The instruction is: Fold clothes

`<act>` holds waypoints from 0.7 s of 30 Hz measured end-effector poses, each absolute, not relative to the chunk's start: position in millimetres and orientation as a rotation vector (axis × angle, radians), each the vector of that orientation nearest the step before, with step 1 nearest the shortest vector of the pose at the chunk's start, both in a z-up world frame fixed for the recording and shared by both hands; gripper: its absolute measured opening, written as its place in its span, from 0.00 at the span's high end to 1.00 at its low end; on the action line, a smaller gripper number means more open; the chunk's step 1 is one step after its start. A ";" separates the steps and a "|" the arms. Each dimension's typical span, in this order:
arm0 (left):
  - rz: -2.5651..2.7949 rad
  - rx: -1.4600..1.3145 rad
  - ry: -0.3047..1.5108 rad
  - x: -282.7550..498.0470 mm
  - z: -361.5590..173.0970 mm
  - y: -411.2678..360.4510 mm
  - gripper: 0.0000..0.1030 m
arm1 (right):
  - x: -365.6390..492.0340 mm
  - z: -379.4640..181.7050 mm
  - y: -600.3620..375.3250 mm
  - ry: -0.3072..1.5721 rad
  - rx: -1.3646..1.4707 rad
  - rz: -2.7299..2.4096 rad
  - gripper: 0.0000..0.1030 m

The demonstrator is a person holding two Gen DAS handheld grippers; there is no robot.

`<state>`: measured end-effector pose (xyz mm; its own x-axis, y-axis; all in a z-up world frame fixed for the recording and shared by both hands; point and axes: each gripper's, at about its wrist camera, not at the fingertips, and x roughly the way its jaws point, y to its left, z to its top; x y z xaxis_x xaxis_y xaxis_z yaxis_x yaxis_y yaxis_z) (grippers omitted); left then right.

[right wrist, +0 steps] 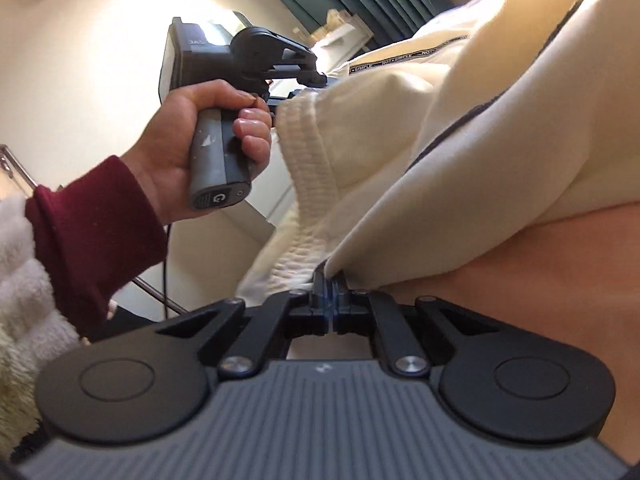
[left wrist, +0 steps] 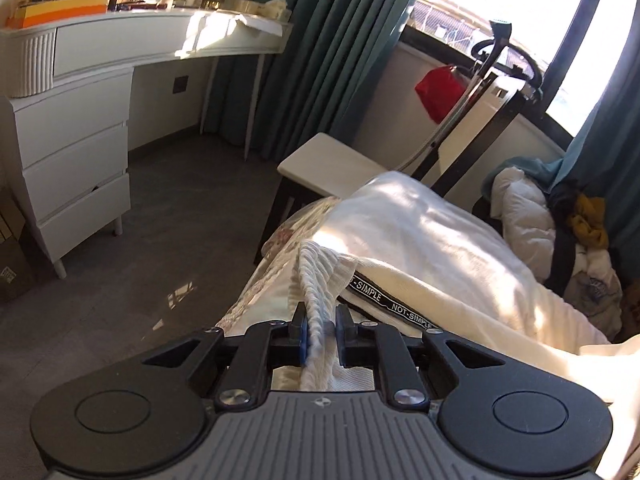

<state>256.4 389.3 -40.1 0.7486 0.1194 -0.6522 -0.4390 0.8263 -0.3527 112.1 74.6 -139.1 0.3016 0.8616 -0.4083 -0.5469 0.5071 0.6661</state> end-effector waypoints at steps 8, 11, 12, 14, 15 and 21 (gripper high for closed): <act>0.297 -0.545 0.611 228.2 -35.6 401.7 0.53 | 121.5 -132.7 58.1 0.882 0.422 1.013 0.91; 0.271 -0.510 0.595 200.9 -20.2 394.8 0.46 | 113.0 -113.0 44.5 0.856 0.349 1.003 0.89; 0.270 -0.500 0.586 190.6 -15.1 391.7 0.45 | 108.9 -105.6 38.9 0.845 0.316 0.993 0.86; 0.275 -0.470 0.575 166.5 -4.2 380.4 0.38 | 100.9 -88.7 21.7 0.810 0.239 0.953 0.71; 0.271 -0.454 0.570 155.0 0.2 371.3 0.38 | 97.8 -80.7 10.3 0.792 0.219 0.931 0.59; 0.165 -0.390 0.538 95.9 14.7 298.2 0.37 | 79.8 -34.7 -66.7 0.685 0.136 0.803 0.45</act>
<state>95.9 298.2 14.7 0.8480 0.0516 -0.5275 -0.2531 0.9139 -0.3174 79.8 -66.7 -34.7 0.4938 0.7024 -0.5126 -0.6175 0.6983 0.3620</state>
